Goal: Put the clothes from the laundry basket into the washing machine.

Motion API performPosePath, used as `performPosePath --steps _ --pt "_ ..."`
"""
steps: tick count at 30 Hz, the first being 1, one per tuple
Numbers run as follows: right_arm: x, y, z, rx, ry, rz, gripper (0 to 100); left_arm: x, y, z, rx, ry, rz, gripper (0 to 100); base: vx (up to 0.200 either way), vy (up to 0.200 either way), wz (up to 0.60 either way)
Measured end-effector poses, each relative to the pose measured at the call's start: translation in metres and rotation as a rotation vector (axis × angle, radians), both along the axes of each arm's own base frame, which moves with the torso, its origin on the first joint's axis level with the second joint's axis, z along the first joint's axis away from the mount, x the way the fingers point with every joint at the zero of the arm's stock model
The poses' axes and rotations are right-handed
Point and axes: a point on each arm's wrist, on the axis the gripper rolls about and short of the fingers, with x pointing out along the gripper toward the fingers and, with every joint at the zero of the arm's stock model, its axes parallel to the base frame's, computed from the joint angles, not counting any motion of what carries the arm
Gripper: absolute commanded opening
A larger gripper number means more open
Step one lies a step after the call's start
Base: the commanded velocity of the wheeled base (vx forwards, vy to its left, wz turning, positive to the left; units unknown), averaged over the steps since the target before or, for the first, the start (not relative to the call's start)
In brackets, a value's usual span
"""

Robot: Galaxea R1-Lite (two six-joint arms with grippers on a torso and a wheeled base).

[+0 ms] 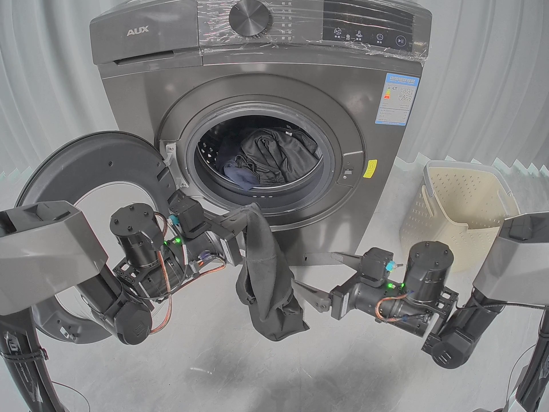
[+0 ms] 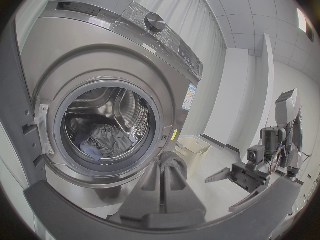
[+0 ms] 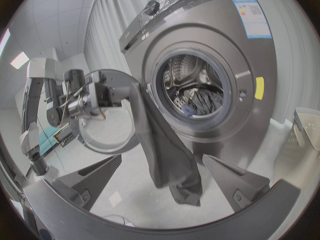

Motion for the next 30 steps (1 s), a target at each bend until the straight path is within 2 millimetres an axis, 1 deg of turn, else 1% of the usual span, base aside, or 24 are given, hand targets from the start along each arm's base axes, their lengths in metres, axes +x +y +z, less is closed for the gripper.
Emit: performPosePath --steps 6,10,21,22,30 --pt "0.019 0.032 0.012 0.068 -0.091 0.047 100 0.000 0.000 0.000 0.006 -0.004 0.000 0 0.000 0.000 0.00" --pt "0.026 0.048 0.010 0.084 -0.112 0.079 100 -0.001 0.000 -0.001 0.008 -0.004 0.000 0 0.000 0.000 0.00" --pt "0.048 0.072 -0.001 0.115 -0.151 0.101 100 -0.001 0.000 -0.001 0.012 -0.002 0.000 0 0.000 0.000 0.00" --pt "0.050 0.073 -0.001 0.117 -0.154 0.100 0 -0.001 0.000 -0.001 0.012 -0.002 0.000 0 0.000 0.000 0.00" --pt "0.058 0.080 -0.004 0.133 -0.172 0.097 0 -0.002 0.001 -0.002 0.013 0.001 0.000 0 0.000 0.000 0.00"
